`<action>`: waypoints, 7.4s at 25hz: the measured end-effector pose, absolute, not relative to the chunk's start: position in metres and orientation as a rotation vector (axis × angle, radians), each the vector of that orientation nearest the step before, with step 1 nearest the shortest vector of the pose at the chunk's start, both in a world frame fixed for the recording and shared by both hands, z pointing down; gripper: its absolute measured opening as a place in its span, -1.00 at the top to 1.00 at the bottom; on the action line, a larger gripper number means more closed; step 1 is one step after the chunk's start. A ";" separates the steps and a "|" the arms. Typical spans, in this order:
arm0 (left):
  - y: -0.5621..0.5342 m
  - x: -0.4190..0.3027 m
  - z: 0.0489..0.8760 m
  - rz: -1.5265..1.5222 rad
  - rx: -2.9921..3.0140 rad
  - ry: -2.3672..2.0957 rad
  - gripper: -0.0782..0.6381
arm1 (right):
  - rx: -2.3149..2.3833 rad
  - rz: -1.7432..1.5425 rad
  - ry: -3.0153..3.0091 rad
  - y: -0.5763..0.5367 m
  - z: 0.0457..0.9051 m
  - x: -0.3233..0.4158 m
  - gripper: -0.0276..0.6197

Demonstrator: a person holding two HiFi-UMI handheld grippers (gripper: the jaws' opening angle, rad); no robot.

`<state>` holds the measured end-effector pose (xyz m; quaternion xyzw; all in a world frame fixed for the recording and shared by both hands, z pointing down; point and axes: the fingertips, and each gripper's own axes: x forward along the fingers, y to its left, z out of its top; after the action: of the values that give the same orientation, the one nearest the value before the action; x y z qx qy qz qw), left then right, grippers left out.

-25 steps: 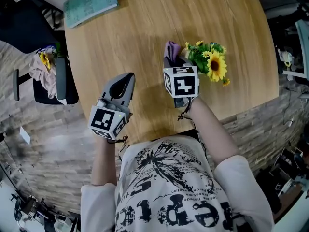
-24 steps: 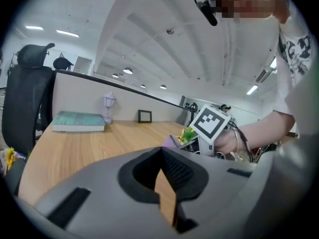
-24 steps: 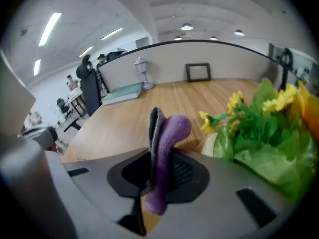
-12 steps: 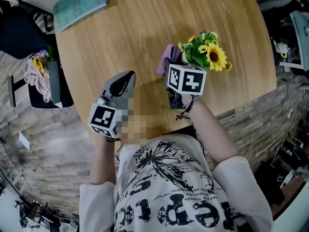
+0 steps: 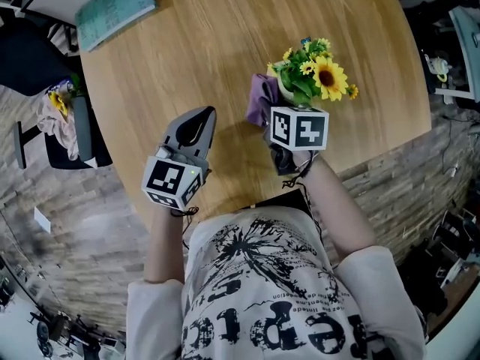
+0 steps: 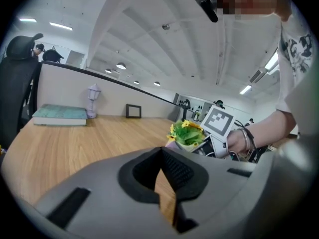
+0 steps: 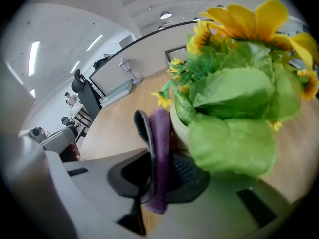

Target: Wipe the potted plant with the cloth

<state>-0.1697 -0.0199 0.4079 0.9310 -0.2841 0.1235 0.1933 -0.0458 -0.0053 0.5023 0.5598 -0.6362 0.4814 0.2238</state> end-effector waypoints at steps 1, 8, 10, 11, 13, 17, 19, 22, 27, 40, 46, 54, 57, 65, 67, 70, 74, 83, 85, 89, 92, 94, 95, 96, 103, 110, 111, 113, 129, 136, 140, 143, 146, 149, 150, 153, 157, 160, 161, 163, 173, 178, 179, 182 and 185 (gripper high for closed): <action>-0.019 -0.167 0.408 0.345 2.612 -0.792 0.77 | 1.534 1.326 -1.758 -0.003 0.502 -0.043 0.66; -0.007 -0.153 0.415 0.372 2.616 -0.764 0.77 | 1.462 1.266 -1.771 0.014 0.505 -0.036 0.65; -0.005 -0.149 0.418 0.383 2.617 -0.751 0.77 | 1.439 1.248 -1.775 0.020 0.506 -0.034 0.65; -0.004 -0.147 0.419 0.388 2.619 -0.745 0.77 | 1.424 1.240 -1.777 0.023 0.506 -0.033 0.65; -0.003 -0.142 0.419 0.391 2.625 -0.736 0.77 | 1.388 1.230 -1.784 0.030 0.507 -0.031 0.65; 0.000 -0.132 0.418 0.384 2.634 -0.721 0.77 | 1.328 1.217 -1.790 0.043 0.507 -0.025 0.65; 0.002 -0.127 0.417 0.379 2.640 -0.708 0.77 | 1.312 1.203 -1.780 0.050 0.508 -0.020 0.65; 0.005 -0.119 0.415 0.374 2.652 -0.685 0.77 | 1.289 1.195 -1.764 0.058 0.507 -0.012 0.66; 0.007 -0.105 0.417 0.381 2.670 -0.636 0.77 | 1.276 1.138 -1.770 0.073 0.494 0.010 0.67; 0.005 -0.032 0.448 0.444 2.777 -0.334 -0.58 | 1.593 1.042 -1.609 0.087 0.478 0.111 0.68; -0.014 -0.005 0.460 0.451 2.837 -0.303 -0.81 | 1.712 1.015 -1.584 0.078 0.474 0.131 0.68; -0.032 0.027 0.473 0.489 2.917 -0.274 -0.87 | 1.779 0.847 -1.609 0.061 0.473 0.153 0.68; -0.035 0.037 0.480 0.533 2.949 -0.256 -0.87 | 1.763 0.846 -1.633 0.057 0.476 0.155 0.68; -0.028 0.051 0.490 0.636 2.950 -0.078 -0.86 | 1.760 0.898 -1.639 0.047 0.486 0.160 0.68; -0.029 0.050 0.495 0.686 2.950 -0.086 -0.86 | 1.757 0.901 -1.644 0.045 0.488 0.157 0.68; -0.027 0.050 0.508 0.842 2.955 -0.088 -0.67 | 1.758 0.908 -1.647 0.046 0.490 0.154 0.68; -0.026 0.050 0.511 0.890 2.956 -0.093 -0.70 | 1.750 0.912 -1.650 0.047 0.490 0.152 0.68; -0.023 0.051 0.488 0.781 2.947 -0.133 -0.70 | 1.727 0.914 -1.669 0.045 0.483 0.159 0.68; -0.025 0.051 0.470 0.719 2.932 -0.164 -0.70 | 1.727 0.905 -1.684 0.043 0.477 0.161 0.68; -0.033 0.038 0.434 0.645 2.909 -0.271 -0.70 | 1.717 0.874 -1.729 0.035 0.462 0.152 0.68; -0.037 0.025 0.412 0.681 2.924 -0.362 -0.70 | 1.692 0.846 -1.791 0.025 0.448 0.139 0.68; -0.037 0.015 0.396 0.670 2.912 -0.426 -0.70 | 1.669 0.842 -1.850 0.019 0.436 0.127 0.68; -0.036 0.009 0.389 0.661 2.904 -0.461 -0.70 | 1.652 0.840 -1.880 0.016 0.432 0.119 0.68; -0.035 0.002 0.382 0.656 2.894 -0.493 -0.70 | 1.633 0.840 -1.909 0.014 0.428 0.110 0.68; -0.024 -0.039 0.336 0.570 2.837 -0.669 -0.70 | 1.475 0.954 -2.214 -0.003 0.394 0.037 0.68; -0.017 -0.062 0.309 0.516 2.817 -0.741 -0.70 | 1.283 0.800 -2.414 0.002 0.359 -0.017 0.68; -0.018 -0.065 0.307 0.508 2.812 -0.747 -0.70 | 1.266 0.772 -2.435 0.001 0.355 -0.022 0.69; -0.021 -0.068 0.303 0.481 2.800 -0.756 -0.70 | 1.240 0.716 -2.467 -0.002 0.348 -0.029 0.69; -0.019 -0.066 0.274 0.375 2.797 -0.709 -0.70 | 1.054 0.496 -2.626 0.007 0.321 -0.065 0.69; -0.020 -0.068 0.270 0.349 2.784 -0.759 -0.70 | 0.996 0.526 -2.656 0.020 0.322 -0.084 0.68; -0.026 -0.070 0.273 0.343 2.771 -0.794 -0.70 | 0.968 0.554 -2.651 0.022 0.326 -0.088 0.68; -0.031 -0.072 0.276 0.352 2.767 -0.823 -0.70 | 0.954 0.560 -2.645 0.024 0.328 -0.088 0.68; -0.033 -0.074 0.279 0.363 2.743 -0.864 -0.70 | 0.950 0.564 -2.643 0.029 0.328 -0.084 0.68; -0.038 -0.078 0.282 0.373 2.720 -0.899 -0.70 | 0.955 0.560 -2.643 0.030 0.328 -0.081 0.69; -0.039 -0.080 0.283 0.375 2.713 -0.905 -0.70 | 0.959 0.556 -2.644 0.029 0.328 -0.080 0.69; -0.042 -0.084 0.287 0.380 2.700 -0.919 -0.70 | 0.975 0.546 -2.645 0.027 0.328 -0.077 0.69; -0.042 -0.085 0.289 0.382 2.685 -0.918 -0.70 | 1.002 0.541 -2.648 0.025 0.326 -0.070 0.68; -0.038 -0.084 0.288 0.386 2.681 -0.911 -0.70 | 1.043 0.543 -2.648 0.024 0.323 -0.059 0.68; -0.036 -0.082 0.288 0.390 2.684 -0.908 -0.70 | 1.061 0.545 -2.648 0.024 0.321 -0.054 0.69; -0.032 -0.078 0.286 0.395 2.692 -0.898 -0.70 | 1.097 0.549 -2.647 0.022 0.317 -0.042 0.68; -0.020 -0.058 0.291 0.438 2.688 -0.833 -0.70 | 1.252 0.579 -2.626 -0.001 0.305 0.012 0.68; -0.017 -0.055 0.313 0.527 2.725 -0.781 -0.70 | 1.349 0.589 -2.597 -0.019 0.308 0.032 0.68; -0.016 -0.051 0.316 0.524 2.728 -0.760 -0.70 | 1.367 0.591 -2.581 -0.022 0.311 0.039 0.68; -0.015 -0.039 0.327 0.523 2.742 -0.705 -0.70 | 1.433 0.615 -2.524 -0.030 0.319 0.064 0.68; -0.018 -0.034 0.344 0.527 2.763 -0.646 -0.70 | 1.504 0.590 -2.460 -0.045 0.325 0.083 0.68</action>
<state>-0.0343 -0.0182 0.3436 0.9496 -0.2219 0.1811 0.1275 0.0825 -0.0450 0.3251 0.5086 -0.8317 0.1995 0.0989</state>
